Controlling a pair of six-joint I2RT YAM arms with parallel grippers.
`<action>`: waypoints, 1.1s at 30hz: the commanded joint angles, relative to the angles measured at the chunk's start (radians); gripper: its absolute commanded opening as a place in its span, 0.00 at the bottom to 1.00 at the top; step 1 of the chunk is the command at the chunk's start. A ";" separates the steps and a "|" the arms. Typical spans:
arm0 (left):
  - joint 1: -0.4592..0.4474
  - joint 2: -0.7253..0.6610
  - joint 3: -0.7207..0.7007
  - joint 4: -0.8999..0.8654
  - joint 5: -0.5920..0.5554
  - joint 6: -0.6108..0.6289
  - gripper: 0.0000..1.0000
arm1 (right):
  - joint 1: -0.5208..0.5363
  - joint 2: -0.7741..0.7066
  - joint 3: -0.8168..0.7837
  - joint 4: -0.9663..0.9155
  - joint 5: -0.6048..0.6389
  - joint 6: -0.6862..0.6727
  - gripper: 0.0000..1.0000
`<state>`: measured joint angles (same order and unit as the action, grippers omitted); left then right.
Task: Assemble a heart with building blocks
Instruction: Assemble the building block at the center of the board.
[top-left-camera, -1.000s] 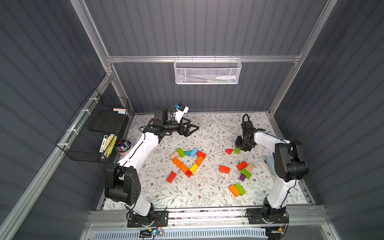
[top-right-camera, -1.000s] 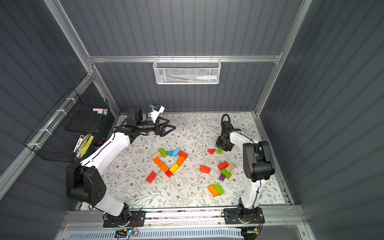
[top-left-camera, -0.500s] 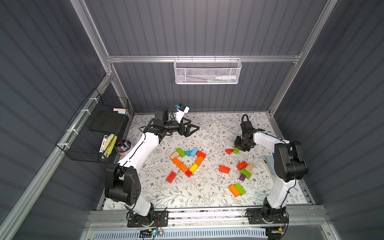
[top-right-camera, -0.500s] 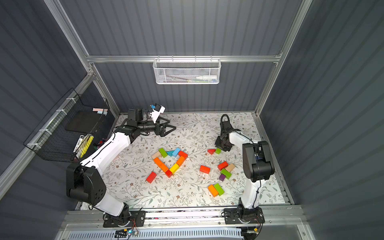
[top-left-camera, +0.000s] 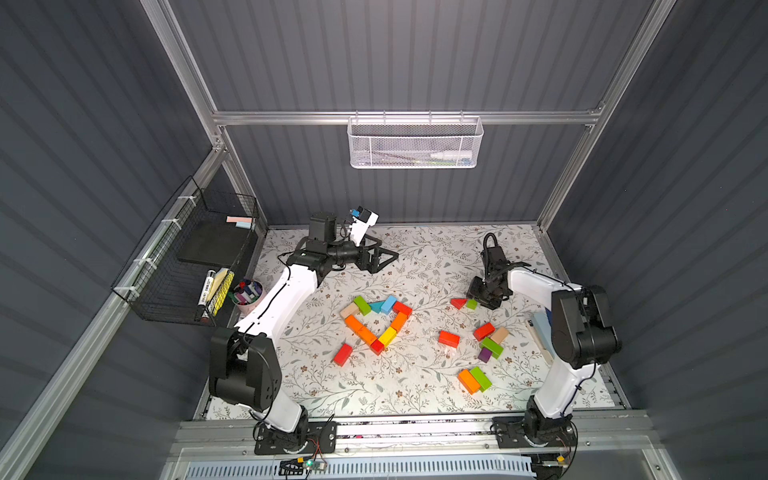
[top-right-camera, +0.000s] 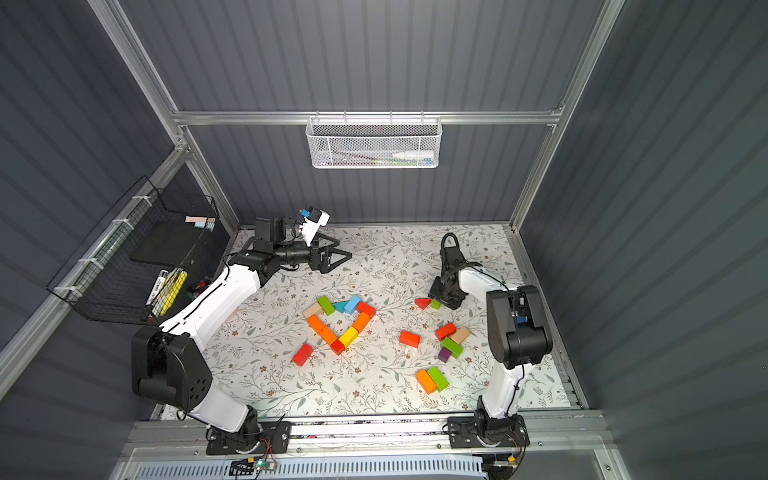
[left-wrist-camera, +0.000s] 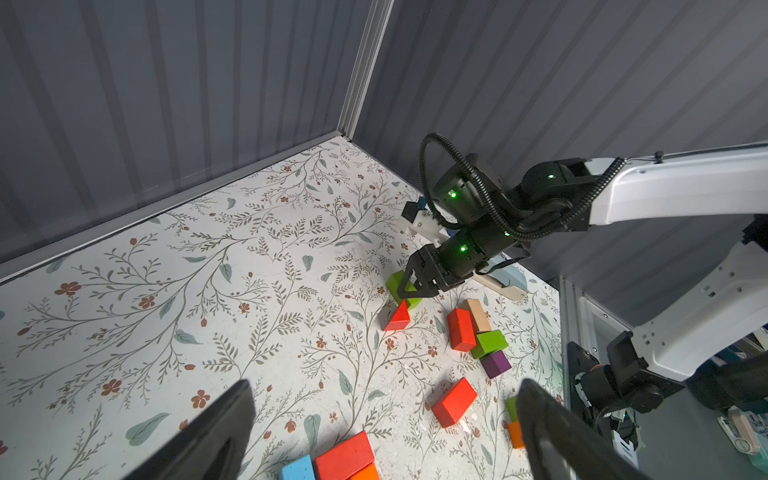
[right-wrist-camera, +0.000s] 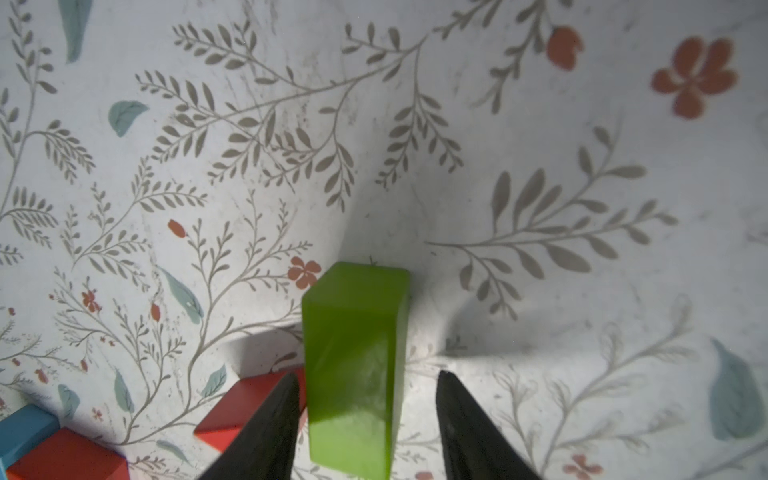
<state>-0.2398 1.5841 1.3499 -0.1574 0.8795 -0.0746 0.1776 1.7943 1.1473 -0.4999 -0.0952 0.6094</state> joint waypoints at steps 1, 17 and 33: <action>-0.004 -0.036 0.005 -0.013 0.009 0.015 0.99 | 0.003 -0.079 -0.038 -0.002 0.029 0.000 0.56; -0.006 -0.035 0.005 -0.013 0.010 0.015 0.99 | -0.013 -0.186 -0.162 -0.022 0.069 -0.109 0.15; -0.007 -0.030 0.005 -0.014 -0.001 0.019 0.99 | -0.013 -0.070 -0.143 0.075 0.019 -0.146 0.00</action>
<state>-0.2398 1.5753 1.3499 -0.1577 0.8791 -0.0746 0.1680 1.7042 0.9932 -0.4480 -0.0612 0.4675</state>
